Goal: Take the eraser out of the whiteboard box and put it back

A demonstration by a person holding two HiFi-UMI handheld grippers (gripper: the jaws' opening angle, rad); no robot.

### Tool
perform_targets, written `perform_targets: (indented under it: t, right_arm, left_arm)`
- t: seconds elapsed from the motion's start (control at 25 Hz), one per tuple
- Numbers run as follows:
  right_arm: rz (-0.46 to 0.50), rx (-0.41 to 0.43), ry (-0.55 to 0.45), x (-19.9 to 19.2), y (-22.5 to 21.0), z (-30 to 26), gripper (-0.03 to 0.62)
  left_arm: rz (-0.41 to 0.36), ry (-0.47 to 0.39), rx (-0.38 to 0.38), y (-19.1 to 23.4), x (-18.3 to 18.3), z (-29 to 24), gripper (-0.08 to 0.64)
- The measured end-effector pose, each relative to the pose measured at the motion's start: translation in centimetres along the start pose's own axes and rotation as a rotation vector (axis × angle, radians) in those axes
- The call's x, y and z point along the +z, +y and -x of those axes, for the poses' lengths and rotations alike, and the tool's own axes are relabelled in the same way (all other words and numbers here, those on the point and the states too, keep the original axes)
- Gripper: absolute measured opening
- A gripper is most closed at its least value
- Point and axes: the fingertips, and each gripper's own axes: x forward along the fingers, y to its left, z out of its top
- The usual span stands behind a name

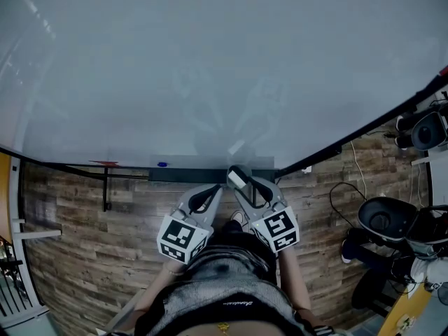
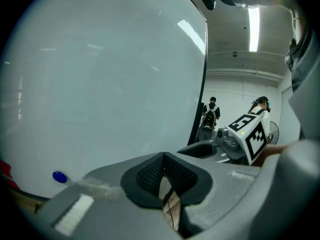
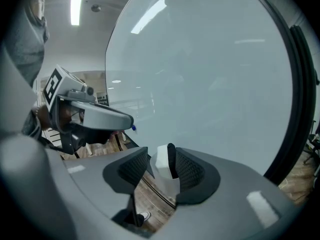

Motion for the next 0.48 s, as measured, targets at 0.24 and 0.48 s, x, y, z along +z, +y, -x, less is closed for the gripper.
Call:
perform_targets:
  t: [0.24, 0.48]
  right_arm:
    - [-0.002, 0.011, -0.023, 0.9, 0.6, 0.6, 0.106]
    - [-0.007, 0.033, -0.095, 2.8, 1.8, 1.1, 0.043]
  left_arm:
    - [-0.021, -0.008, 0.005, -0.3, 0.0, 0.0, 0.002]
    - [-0.028, -0.028, 0.017, -0.3, 0.4, 0.3, 0.002]
